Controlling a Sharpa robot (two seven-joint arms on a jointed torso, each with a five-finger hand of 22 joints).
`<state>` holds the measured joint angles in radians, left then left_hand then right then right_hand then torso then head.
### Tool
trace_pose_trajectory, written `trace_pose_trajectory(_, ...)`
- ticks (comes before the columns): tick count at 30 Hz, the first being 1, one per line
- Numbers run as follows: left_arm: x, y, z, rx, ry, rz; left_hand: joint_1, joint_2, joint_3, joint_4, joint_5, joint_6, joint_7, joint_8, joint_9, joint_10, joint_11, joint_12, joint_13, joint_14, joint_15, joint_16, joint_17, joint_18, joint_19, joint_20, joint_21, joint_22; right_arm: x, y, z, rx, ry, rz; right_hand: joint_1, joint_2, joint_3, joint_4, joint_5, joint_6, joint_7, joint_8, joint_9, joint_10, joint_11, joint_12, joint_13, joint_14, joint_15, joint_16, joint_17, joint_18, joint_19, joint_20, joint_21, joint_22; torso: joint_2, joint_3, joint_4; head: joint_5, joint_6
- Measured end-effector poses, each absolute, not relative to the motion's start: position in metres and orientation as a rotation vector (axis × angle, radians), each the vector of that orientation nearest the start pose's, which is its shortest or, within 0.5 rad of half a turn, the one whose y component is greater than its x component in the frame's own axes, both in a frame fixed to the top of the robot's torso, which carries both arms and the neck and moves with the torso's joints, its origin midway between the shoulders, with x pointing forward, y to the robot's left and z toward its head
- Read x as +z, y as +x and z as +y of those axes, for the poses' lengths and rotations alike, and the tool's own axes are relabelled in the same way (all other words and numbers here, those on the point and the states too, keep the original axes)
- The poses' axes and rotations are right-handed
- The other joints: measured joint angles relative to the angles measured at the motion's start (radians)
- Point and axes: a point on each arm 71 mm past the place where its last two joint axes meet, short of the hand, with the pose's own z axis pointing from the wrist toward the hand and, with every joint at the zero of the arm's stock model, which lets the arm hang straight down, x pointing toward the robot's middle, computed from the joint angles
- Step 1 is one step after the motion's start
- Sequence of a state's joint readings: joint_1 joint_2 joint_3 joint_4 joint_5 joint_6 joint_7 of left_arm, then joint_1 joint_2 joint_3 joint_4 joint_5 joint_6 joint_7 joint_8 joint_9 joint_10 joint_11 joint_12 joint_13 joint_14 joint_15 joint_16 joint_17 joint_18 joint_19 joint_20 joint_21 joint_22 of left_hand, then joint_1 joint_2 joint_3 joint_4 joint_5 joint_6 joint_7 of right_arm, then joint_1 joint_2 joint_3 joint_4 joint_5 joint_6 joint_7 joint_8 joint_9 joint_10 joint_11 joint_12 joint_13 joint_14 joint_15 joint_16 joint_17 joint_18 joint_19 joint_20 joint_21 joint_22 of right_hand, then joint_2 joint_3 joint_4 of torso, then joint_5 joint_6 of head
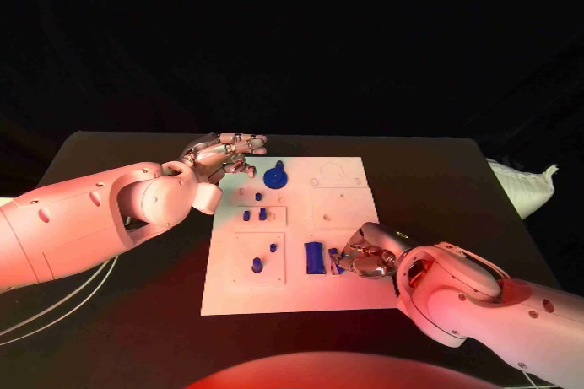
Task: Assemble the parts on the task board
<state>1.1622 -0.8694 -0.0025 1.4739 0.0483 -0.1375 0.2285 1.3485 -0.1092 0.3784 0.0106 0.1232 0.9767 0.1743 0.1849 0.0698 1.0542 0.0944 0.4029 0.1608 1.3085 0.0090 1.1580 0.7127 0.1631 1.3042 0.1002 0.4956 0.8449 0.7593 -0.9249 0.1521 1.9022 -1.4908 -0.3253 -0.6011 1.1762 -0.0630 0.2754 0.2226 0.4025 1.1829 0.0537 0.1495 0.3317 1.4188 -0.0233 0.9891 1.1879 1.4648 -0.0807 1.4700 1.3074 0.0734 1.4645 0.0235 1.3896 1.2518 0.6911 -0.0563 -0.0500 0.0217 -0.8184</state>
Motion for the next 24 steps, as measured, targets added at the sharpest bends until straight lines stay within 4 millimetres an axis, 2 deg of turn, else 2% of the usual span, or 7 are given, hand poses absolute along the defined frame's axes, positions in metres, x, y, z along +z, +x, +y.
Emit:
trace_pose_trajectory(5,-0.1971,0.4918,0.2282,-1.576,-1.265,1.588,0.000,0.000,0.000,0.000,0.000,0.000,0.000,0.000,0.000,0.000,0.000,0.000,0.000,0.000,0.000,0.000,0.000,0.000,0.000,0.000,0.000,0.000,-0.2672,0.3559,-0.1635,0.565,0.227,2.015,0.000,0.000,-0.008,0.008,-0.008,0.003,-0.003,0.001,0.004,0.005,-0.002,0.009,0.008,0.004,-0.003,0.004,0.001,0.000,0.000,0.000,0.000,0.003,0.000,-0.0003,-0.0005,-0.001,-0.001)
trace_pose_trajectory(10,-0.1971,0.4916,0.2277,-1.578,-1.264,1.592,0.000,0.000,0.000,0.000,0.000,0.000,0.000,0.000,0.000,0.000,0.000,0.000,0.000,0.000,0.000,0.000,0.000,0.000,0.000,0.000,0.000,-0.001,-0.2685,0.3566,-0.1630,0.559,0.221,2.018,-0.013,0.005,-0.031,0.020,-0.037,0.008,-0.008,0.001,0.009,0.007,-0.001,0.016,0.015,0.004,-0.003,0.004,0.001,0.000,0.000,0.000,0.000,0.004,0.000,-0.0003,-0.0005,-0.002,-0.002)
trace_pose_trajectory(11,-0.1971,0.4916,0.2277,-1.578,-1.263,1.593,0.000,0.000,0.000,0.000,0.000,0.000,0.000,0.000,0.000,0.000,0.000,0.000,0.000,0.000,0.000,0.000,0.000,0.000,0.000,0.000,0.000,-0.001,-0.2685,0.3566,-0.1630,0.559,0.220,2.018,-0.018,0.000,-0.037,0.026,-0.039,0.008,-0.008,0.001,0.010,0.007,-0.001,0.017,0.016,0.004,-0.003,0.004,0.001,0.000,0.000,0.000,0.001,0.005,0.000,-0.0003,-0.0006,-0.002,-0.002)
trace_pose_trajectory(17,-0.1972,0.4915,0.2275,-1.577,-1.260,1.597,0.000,0.000,0.000,0.000,0.000,0.000,0.000,0.000,0.000,0.000,0.000,0.004,0.001,0.000,0.000,0.004,0.000,0.000,0.000,0.000,0.000,-0.001,-0.2678,0.3559,-0.1629,0.558,0.212,2.018,-0.064,0.001,-0.092,0.061,-0.025,0.008,-0.008,0.001,0.016,0.010,-0.004,0.024,0.024,0.004,-0.003,0.004,0.001,0.001,0.000,0.000,0.005,0.008,0.000,0.0000,-0.0009,-0.002,-0.002)
trace_pose_trajectory(24,-0.1973,0.4915,0.2276,-1.577,-1.259,1.600,0.000,0.000,0.000,0.000,0.000,0.000,0.000,0.000,0.000,0.000,0.000,0.004,0.001,0.000,0.000,0.004,0.000,0.000,0.000,0.000,0.000,-0.001,-0.2666,0.3529,-0.1663,0.554,0.205,2.019,-0.083,0.006,-0.140,0.066,-0.047,0.008,-0.008,0.001,0.021,0.010,-0.004,0.024,0.026,0.000,-0.007,0.004,0.000,0.002,0.000,0.000,0.005,0.009,0.000,0.0004,-0.0016,-0.002,-0.002)
